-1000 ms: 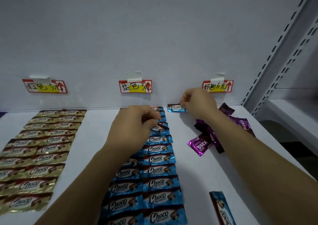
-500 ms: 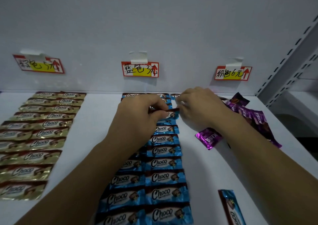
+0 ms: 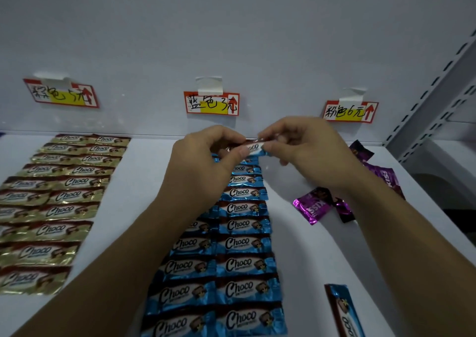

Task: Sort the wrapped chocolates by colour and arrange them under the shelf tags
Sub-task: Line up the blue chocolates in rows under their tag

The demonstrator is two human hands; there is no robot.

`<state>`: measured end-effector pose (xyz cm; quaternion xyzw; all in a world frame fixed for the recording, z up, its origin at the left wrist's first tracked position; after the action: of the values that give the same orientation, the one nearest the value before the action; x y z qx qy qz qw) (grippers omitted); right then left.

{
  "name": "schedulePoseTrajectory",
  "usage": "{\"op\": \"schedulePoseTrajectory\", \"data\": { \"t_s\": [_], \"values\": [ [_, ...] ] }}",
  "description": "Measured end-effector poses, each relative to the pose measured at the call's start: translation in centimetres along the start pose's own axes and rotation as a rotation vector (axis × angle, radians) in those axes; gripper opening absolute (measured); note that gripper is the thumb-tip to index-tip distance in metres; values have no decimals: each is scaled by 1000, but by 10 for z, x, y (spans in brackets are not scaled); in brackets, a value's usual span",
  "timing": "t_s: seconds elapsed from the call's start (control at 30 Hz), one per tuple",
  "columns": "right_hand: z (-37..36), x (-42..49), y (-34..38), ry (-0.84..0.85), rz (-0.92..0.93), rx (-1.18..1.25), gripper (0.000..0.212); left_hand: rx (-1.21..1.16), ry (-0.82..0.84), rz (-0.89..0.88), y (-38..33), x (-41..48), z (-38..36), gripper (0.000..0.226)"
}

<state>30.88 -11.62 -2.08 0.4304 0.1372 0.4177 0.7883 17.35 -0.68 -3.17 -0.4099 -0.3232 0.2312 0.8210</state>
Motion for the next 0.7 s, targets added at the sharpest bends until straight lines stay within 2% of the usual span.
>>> {"op": "schedulePoseTrajectory", "data": {
  "t_s": [0.1, 0.17, 0.3, 0.7],
  "values": [
    [12, 13, -23, -166, -100, -107, 10, 332, 68, -75, 4, 1, -1, 26],
    [13, 19, -34, -185, -135, -252, 13, 479, 92, -100, 6, 2, 2, 28],
    [15, 26, -45, -195, -146, -347, 5, 532, 106, -144, 4, -1, 4, 24],
    [9, 28, -41, -244, -154, -296, 4, 699, 242, -135, 9, -3, -4, 30]
  ]
}}
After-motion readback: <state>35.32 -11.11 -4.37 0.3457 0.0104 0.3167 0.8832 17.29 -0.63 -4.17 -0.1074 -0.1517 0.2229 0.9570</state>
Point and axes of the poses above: each hand's wrist, its own x-axis towards the middle knuckle, its own z-axis out of the back of the hand, y = z × x, the point moved 6 cm from there along x, towards the middle knuckle, and after that the axes turned 1 degree about -y, right-handed, at the moved point
